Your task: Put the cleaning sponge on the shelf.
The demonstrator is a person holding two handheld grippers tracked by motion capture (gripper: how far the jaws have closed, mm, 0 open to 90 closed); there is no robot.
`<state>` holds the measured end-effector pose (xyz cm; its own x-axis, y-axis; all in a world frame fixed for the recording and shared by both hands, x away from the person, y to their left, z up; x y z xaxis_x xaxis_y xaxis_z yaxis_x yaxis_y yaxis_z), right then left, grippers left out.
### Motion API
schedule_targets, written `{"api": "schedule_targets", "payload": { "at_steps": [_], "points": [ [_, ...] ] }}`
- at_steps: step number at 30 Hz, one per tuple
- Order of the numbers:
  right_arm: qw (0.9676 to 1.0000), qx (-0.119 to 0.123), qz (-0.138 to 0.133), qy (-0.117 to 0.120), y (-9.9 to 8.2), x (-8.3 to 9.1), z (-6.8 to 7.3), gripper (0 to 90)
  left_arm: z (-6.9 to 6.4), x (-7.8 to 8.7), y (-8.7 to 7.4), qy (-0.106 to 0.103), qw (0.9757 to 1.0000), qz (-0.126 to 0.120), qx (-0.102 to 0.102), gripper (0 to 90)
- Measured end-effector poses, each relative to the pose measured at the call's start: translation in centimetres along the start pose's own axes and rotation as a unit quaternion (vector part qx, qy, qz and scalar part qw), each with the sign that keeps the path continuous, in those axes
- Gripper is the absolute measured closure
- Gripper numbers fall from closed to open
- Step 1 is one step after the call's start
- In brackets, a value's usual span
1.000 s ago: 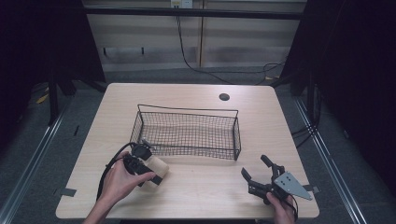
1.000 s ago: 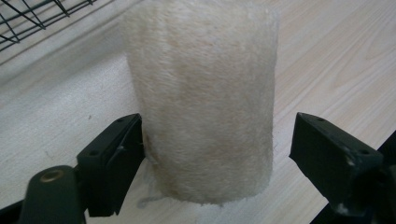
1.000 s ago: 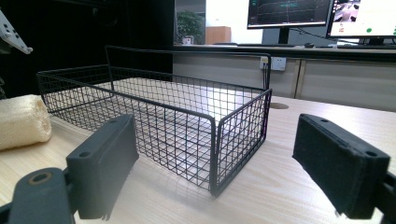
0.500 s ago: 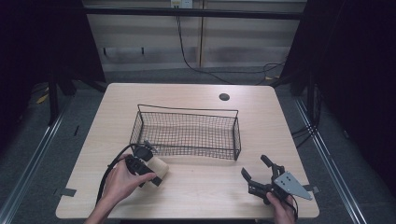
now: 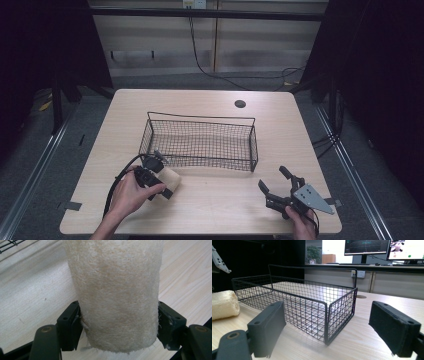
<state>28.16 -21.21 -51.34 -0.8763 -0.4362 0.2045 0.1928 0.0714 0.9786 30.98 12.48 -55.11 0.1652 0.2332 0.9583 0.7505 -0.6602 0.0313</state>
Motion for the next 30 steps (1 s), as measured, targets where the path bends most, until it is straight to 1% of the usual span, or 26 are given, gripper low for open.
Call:
{"api": "schedule_targets", "payload": {
  "at_steps": [1,2,4,6,11,13,14,16,23,25,26,27,28,29,30],
  "points": [
    [1.0000,0.000,0.000,0.000,0.0,0.0,0.0,12.9,-0.1,0.0,0.0,-0.002,1.0000,0.000,-0.002,31.3],
    [1.0000,0.000,0.000,0.000,0.0,0.0,0.0,13.0,-0.2,0.1,0.0,-0.005,1.0000,-0.001,0.001,31.3],
    [1.0000,0.000,0.000,0.001,0.0,0.0,0.0,13.0,-0.4,0.2,0.1,-0.004,1.0000,-0.006,0.000,31.4],
    [1.0000,0.000,0.000,0.001,0.0,0.0,0.0,12.9,-0.6,0.3,0.0,-0.010,0.9999,-0.004,-0.004,31.5],
    [1.0000,0.000,0.000,0.001,0.0,0.0,0.0,13.0,-1.1,0.5,0.0,-0.019,0.9998,-0.007,-0.003,31.6],
    [1.0000,0.000,0.001,0.001,0.0,0.0,0.0,13.0,-1.0,0.6,0.0,-0.018,0.9998,-0.011,0.000,31.6],
    [1.0000,0.000,0.001,0.001,0.0,0.0,0.0,13.0,-1.0,0.7,0.0,-0.022,0.9997,-0.010,-0.005,31.6],
    [1.0000,0.001,0.002,0.000,0.0,0.0,0.0,13.0,-1.1,0.8,-0.1,-0.024,0.9997,-0.008,-0.003,31.7],
    [1.0000,0.000,0.002,0.001,0.0,0.0,0.0,13.0,-1.3,1.7,-0.3,-0.035,0.9992,-0.018,-0.005,31.7],
    [1.0000,0.001,0.002,0.001,0.0,0.0,0.0,13.0,-1.3,1.9,-0.2,-0.033,0.9990,-0.029,-0.002,31.8],
    [1.0000,0.000,0.002,0.001,0.0,0.0,0.0,13.0,-1.3,2.0,-0.2,-0.030,0.9991,-0.029,-0.001,31.8],
    [1.0000,0.000,0.003,0.001,0.0,0.0,0.0,13.0,-1.3,2.0,-0.2,-0.029,0.9992,-0.026,-0.004,31.8],
    [1.0000,0.000,0.002,0.001,0.0,0.0,0.0,13.0,-1.5,2.1,-0.3,-0.034,0.9991,-0.024,-0.008,31.8],
    [1.0000,0.001,0.002,0.001,0.0,0.0,0.0,13.0,-1.6,2.2,-0.2,-0.037,0.9988,-0.030,-0.007,31.8],
    [1.0000,0.000,0.002,0.001,0.0,0.0,0.0,13.0,-1.6,2.2,-0.2,-0.037,0.9988,-0.030,-0.007,31.8]
  ]
}}
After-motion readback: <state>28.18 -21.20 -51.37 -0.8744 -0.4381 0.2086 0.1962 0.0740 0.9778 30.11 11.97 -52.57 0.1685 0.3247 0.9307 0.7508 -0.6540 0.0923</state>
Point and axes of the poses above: each handheld gripper's, and its own axes: x roughly backward along the jaws, y roughly out of its top, z roughly to its left, the point moved 10 cm from there along -x, roughly forward along the jaws, and after that the axes turned 10 degrees about z, right-handed, at the moved point
